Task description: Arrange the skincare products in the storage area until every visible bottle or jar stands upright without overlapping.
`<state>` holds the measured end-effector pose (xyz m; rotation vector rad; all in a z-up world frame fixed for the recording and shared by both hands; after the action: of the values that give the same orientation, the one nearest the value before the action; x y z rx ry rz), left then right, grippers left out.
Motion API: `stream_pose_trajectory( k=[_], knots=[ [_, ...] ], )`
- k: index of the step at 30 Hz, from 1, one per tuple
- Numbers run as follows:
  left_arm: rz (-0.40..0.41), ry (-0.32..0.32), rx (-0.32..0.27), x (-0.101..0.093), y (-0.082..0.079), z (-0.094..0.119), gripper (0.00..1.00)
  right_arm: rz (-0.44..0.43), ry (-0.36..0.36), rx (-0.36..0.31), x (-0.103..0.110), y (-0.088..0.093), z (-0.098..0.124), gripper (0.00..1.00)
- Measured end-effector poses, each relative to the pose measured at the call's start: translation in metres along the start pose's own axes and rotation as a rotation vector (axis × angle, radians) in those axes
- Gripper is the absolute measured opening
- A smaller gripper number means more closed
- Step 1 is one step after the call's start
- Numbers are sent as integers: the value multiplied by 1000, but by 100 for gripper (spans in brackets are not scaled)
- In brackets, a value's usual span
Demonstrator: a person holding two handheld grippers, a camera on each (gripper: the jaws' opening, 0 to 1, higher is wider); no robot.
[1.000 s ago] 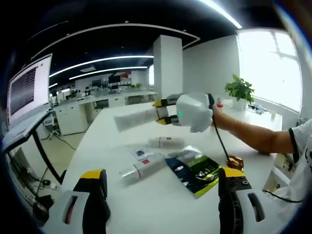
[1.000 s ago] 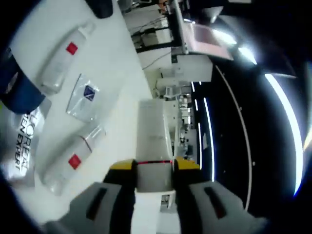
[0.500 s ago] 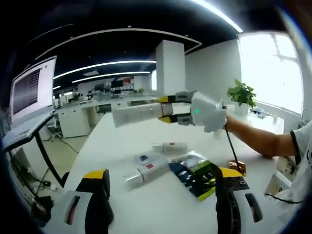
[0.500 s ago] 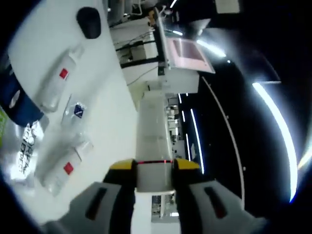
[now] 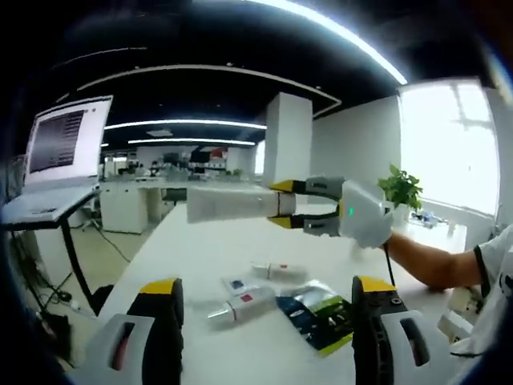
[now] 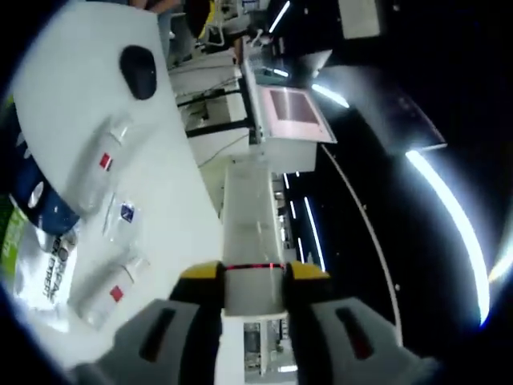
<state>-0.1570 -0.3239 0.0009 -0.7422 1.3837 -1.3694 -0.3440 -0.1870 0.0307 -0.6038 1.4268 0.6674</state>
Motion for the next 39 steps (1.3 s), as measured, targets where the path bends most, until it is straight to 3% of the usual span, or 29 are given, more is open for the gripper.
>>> stream_pose_trajectory(
  k=[4,8,15,39],
  knots=[
    [15,3,-24,4,-3,2,87,-12,8,-24,-4,-6,2,29],
    [33,-11,-51,9,-5,4,79,-11,20,-41,-6,-15,11,29],
    [114,32,-105,11,-9,5,69,15,45,-67,-11,-25,18,29],
    [164,32,-168,21,-12,10,69,21,109,-202,-28,-58,33,29]
  ],
)
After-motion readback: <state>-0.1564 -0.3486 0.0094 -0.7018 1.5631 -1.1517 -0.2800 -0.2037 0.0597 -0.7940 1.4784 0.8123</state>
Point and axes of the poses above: the point that each gripper's makers call its tool centre point, and the gripper's own axes: z roughly backward along the fingers, x roughly to its left, y roughly out of its underside, the point moved 6 cm from there along z, roughly backward along the fingers, and after that the axes turned 4 degrees about z, right-handed, at the moved point
